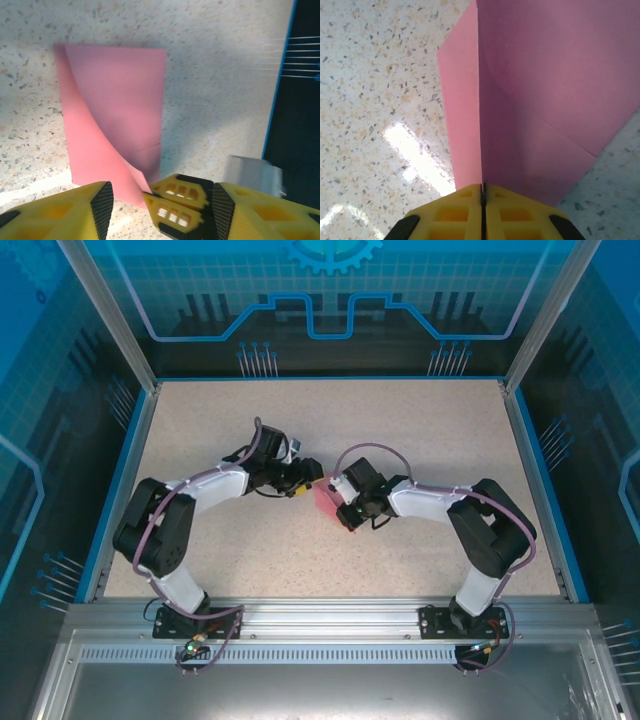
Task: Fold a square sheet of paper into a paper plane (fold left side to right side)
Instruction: Fourth fold the wing at the center of the table.
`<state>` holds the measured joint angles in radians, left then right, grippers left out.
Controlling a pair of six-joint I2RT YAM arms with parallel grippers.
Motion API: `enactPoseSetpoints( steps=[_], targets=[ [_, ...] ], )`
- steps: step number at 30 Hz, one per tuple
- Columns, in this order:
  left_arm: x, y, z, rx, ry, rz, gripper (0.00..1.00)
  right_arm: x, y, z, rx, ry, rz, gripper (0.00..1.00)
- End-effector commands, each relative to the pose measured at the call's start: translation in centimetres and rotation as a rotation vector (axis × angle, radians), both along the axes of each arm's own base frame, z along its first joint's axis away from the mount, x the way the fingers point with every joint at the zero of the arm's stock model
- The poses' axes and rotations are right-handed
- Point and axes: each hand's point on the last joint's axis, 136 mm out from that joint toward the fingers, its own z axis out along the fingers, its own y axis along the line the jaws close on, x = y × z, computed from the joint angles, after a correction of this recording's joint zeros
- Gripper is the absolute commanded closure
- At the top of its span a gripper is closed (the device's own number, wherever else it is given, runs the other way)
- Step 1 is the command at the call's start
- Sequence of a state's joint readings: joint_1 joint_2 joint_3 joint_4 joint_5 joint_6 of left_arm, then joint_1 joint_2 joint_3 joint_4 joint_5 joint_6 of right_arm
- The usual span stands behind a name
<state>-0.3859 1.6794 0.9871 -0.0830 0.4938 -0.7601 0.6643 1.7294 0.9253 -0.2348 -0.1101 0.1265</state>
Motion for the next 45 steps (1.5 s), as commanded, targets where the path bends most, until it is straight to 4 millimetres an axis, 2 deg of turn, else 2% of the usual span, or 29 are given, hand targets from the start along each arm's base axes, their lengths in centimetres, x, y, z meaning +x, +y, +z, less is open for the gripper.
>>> enactPoseSetpoints(
  steps=[1, 8, 18, 26, 37, 41, 45],
  targets=[
    [-1.0, 0.8, -0.7, 0.016, 0.013, 0.005, 0.43, -0.7, 0.2, -0.4, 0.093, 0.092, -0.013, 0.93],
    [-1.5, 0.3, -2.7, -0.024, 0.065, 0.018, 0.55, -0.9, 0.0, -0.2, 0.262, 0.191, -0.061, 0.95],
    [-1.2, -2.5, -4.3, -0.035, 0.105, -0.043, 0.56, -0.6, -0.2, 0.2, 0.403, 0.282, -0.099, 0.96],
    [-0.8, -3.9, -4.8, -0.033, 0.118, -0.072, 0.56, -0.4, -0.3, -0.1, 0.435, 0.320, -0.115, 0.96],
    [-0.8, -4.2, -6.0, -0.017, 0.141, -0.075, 0.56, -0.2, -0.9, -0.6, 0.461, 0.356, -0.153, 0.96],
    [-0.6, -4.1, -5.1, -0.017, 0.106, -0.075, 0.54, 0.0, -1.0, -0.8, 0.457, 0.361, -0.159, 0.97],
    [-0.8, -3.8, -4.9, -0.002, 0.101, -0.073, 0.54, -0.1, -0.9, -0.6, 0.471, 0.368, -0.158, 0.97]
  ],
)
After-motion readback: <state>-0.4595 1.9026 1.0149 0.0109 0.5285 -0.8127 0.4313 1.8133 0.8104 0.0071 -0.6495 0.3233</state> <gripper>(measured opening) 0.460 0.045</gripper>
